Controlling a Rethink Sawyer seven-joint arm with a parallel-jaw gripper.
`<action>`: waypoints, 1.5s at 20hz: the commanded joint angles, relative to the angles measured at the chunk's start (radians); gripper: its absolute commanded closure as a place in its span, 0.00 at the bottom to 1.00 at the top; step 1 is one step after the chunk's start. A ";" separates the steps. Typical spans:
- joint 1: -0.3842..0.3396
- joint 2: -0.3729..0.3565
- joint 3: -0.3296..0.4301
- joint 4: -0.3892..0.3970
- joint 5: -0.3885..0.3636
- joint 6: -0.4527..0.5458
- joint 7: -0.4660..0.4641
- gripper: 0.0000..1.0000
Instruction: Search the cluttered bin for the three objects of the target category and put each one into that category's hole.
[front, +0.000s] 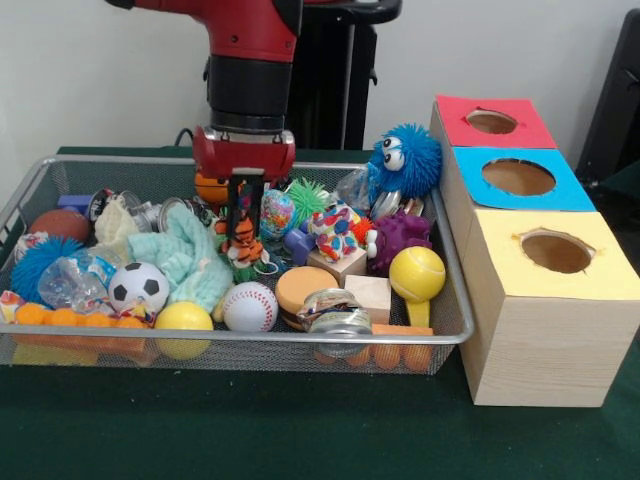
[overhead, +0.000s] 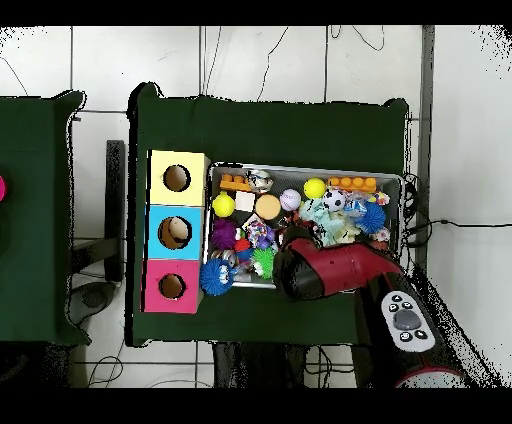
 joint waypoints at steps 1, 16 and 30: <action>-0.031 -0.127 0.131 0.072 0.073 0.179 -0.004 1.00; 0.034 -0.371 0.114 0.205 0.217 0.348 0.030 1.00; 0.270 -0.440 -0.046 0.197 0.264 0.452 0.208 1.00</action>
